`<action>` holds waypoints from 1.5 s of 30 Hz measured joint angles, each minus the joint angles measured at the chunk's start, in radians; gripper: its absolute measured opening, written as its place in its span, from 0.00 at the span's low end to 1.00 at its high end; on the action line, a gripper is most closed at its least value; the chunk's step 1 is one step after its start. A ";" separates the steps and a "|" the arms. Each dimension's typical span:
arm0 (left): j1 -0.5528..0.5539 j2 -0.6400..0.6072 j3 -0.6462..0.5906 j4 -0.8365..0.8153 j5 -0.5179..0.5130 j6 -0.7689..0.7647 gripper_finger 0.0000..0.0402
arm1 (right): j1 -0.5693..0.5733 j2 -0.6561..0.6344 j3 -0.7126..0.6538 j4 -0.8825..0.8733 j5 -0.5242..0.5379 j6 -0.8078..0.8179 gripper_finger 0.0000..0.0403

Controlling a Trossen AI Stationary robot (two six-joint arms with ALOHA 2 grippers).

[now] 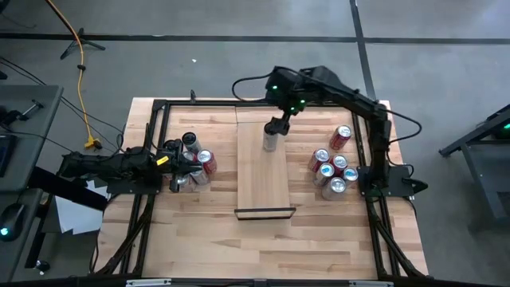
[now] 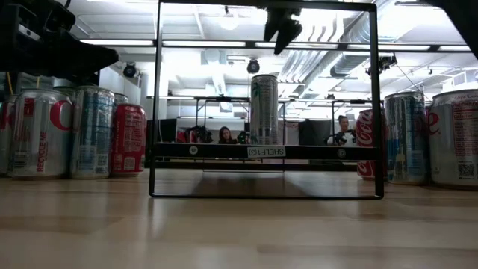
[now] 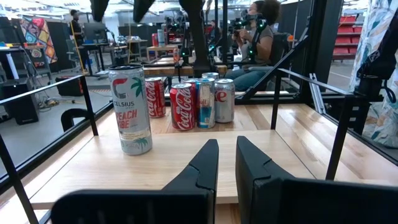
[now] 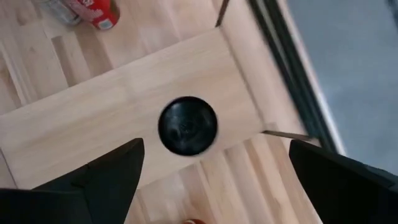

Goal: Place canned beverage on shelf
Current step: Put the top right white/pink soda can on the shelf

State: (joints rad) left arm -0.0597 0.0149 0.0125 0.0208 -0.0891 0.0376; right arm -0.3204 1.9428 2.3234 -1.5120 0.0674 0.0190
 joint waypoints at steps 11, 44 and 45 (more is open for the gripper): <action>0.000 0.000 0.000 0.000 0.000 0.000 0.01 | 0.033 -0.100 -0.036 -0.051 0.005 -0.029 0.96; 0.000 0.000 0.000 0.000 0.000 0.000 0.01 | 0.083 -0.688 -0.981 0.526 0.038 0.234 0.79; 0.000 0.000 0.000 0.000 0.000 0.000 0.01 | 0.088 -0.688 -0.981 0.523 0.059 0.230 0.73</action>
State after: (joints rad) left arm -0.0597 0.0150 0.0128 0.0208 -0.0891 0.0373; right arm -0.2323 1.2549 1.3426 -0.9887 0.1268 0.2487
